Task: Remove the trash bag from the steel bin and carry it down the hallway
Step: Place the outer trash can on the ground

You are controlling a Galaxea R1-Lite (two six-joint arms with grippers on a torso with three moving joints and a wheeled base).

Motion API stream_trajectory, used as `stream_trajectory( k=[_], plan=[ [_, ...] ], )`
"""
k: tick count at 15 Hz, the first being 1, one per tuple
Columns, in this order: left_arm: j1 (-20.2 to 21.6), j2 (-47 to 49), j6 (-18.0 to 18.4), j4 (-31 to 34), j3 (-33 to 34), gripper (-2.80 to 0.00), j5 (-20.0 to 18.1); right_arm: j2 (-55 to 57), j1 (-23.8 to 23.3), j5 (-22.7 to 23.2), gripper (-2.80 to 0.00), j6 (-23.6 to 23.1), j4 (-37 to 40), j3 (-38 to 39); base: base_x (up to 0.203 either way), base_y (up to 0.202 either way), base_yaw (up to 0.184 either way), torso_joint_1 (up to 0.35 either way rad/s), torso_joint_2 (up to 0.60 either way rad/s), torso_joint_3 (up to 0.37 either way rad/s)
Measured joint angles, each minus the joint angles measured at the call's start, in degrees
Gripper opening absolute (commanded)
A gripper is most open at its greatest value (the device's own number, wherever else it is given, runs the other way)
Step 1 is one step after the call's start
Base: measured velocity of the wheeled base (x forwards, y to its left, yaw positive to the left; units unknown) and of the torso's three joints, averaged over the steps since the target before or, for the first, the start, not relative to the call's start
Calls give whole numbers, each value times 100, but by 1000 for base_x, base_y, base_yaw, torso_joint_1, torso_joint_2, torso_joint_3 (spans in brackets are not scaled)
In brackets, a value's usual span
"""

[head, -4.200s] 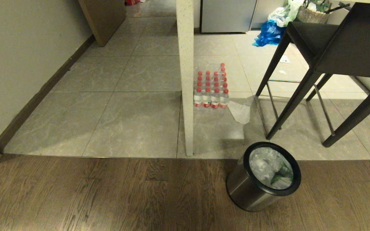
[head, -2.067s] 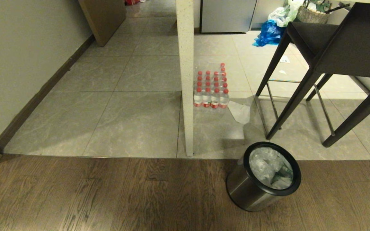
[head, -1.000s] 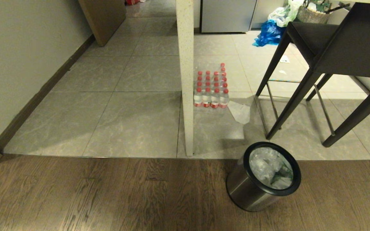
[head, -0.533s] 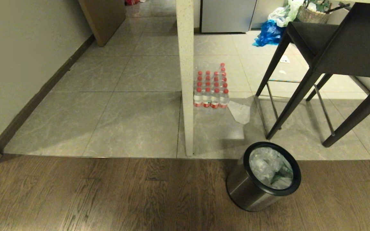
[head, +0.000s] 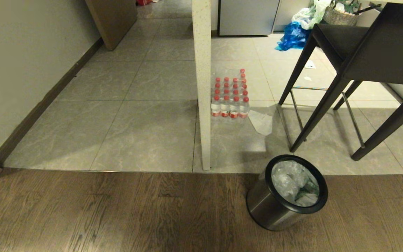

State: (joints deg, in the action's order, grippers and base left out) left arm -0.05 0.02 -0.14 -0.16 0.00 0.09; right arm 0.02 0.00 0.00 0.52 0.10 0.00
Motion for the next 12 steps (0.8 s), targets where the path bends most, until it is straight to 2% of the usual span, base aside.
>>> stream_trajectory(
  k=[12],
  plan=[
    [-6, 0, -2, 0, 0, -280, -2, 0, 0, -2, -280, -1, -2, 0, 0, 0, 0, 0, 0, 0]
  ],
)
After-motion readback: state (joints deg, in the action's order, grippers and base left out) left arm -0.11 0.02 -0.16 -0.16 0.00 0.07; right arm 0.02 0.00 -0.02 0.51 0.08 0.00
